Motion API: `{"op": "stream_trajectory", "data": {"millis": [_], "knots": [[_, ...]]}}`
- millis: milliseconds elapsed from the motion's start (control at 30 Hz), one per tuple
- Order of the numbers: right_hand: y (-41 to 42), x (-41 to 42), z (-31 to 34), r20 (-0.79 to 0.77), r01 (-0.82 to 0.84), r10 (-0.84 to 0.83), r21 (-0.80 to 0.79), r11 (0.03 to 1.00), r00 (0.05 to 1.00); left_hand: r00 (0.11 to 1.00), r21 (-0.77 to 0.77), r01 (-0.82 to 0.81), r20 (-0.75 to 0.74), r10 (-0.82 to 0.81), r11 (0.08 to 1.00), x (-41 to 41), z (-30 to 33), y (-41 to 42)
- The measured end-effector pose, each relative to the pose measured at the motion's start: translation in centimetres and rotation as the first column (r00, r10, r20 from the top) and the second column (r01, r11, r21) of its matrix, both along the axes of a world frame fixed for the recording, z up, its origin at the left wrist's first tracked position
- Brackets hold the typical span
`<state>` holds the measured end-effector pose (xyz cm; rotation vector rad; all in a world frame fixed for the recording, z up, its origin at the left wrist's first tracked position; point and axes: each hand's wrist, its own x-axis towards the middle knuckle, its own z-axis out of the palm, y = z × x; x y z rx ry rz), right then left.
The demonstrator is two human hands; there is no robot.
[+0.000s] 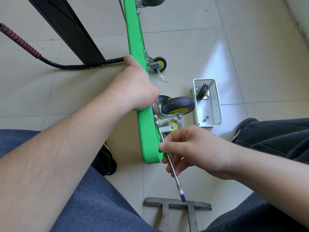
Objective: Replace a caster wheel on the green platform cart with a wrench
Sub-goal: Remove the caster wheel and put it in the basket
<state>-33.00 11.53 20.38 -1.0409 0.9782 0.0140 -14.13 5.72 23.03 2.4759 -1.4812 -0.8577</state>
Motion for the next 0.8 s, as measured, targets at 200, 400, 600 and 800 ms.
{"op": "stream_trajectory", "data": {"millis": [200,400,600,800], "knots": [[-0.1,0.2,-0.2,0.031,0.086,-0.086,0.002,0.996,0.996,1.000,0.008,0.021,0.005,-0.021,1.000,0.0,-0.2,0.0],[-0.4,0.1,-0.4,0.052,0.040,-0.040,0.011,0.999,0.998,1.000,-0.012,0.011,0.011,-0.011,1.000,0.1,-0.2,-0.1],[-0.6,0.0,-2.3,0.005,-0.015,0.016,-0.114,0.993,1.000,1.000,-0.013,0.012,0.003,-0.012,1.000,0.0,-0.1,-0.1],[-1.7,-0.1,-4.8,-0.084,-0.117,0.092,-0.371,0.921,0.992,0.999,0.006,0.035,0.014,-0.035,0.999,-0.1,0.0,-0.1]]}}
